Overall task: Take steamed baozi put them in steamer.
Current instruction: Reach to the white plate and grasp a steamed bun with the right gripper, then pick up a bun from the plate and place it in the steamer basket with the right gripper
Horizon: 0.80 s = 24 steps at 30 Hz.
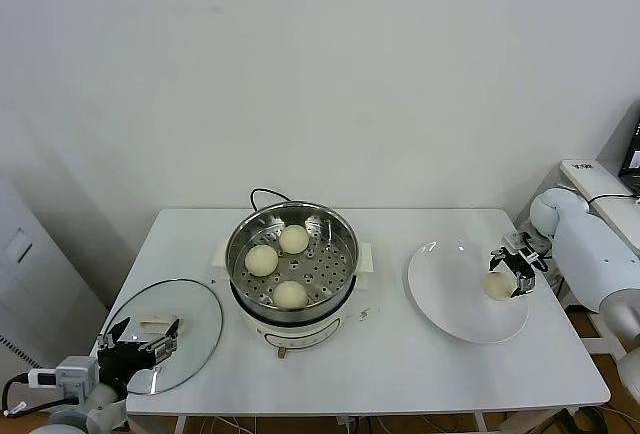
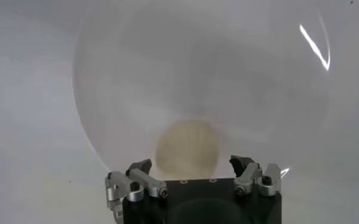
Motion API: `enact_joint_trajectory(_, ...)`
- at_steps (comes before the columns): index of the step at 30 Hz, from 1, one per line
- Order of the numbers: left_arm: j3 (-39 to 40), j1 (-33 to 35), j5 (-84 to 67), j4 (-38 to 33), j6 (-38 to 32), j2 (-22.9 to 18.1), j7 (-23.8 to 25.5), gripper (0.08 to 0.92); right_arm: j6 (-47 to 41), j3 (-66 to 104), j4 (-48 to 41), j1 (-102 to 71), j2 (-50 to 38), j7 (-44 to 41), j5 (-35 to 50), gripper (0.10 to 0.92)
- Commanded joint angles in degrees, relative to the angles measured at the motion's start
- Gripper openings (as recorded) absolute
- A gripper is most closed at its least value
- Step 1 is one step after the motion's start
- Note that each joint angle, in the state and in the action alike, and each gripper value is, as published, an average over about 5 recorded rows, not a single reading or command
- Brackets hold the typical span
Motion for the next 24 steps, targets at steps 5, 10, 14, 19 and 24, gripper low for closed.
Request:
enact_joint_trajectory(5,0.0,0.4,0.4,0.0,-0.2,-0.1,0.0,0.823,-0.8,3.3,-1.2,-0.9,1.0,-0.3,-0.7,0.526)
enact_joint_trajectory(10,0.0,0.4,0.6,0.0,-0.2,-0.2,0.0,0.823,-3.0,-0.9,0.6,0.6,-0.5,-2.5,6.2,0.485)
enact_joint_trajectory(14,0.1,0.2,0.9,0.0,0.0,-0.5,-0.1,0.823,-7.9,-12.9,6.9,5.5,-4.5,-4.8,19.4,0.475)
enact_joint_trajectory(19,0.7,-0.2,1.5,0.0,0.2,-1.1,-0.1,0.823,-15.5,-28.6,14.0,16.6,-8.4,-7.5,34.7,0.470)
enact_joint_trajectory(24,0.6,-0.3,1.5,0.0,0.2,-1.1,-0.2,0.823,-23.2,-44.8,20.8,30.7,-9.9,-7.4,47.4,0.475)
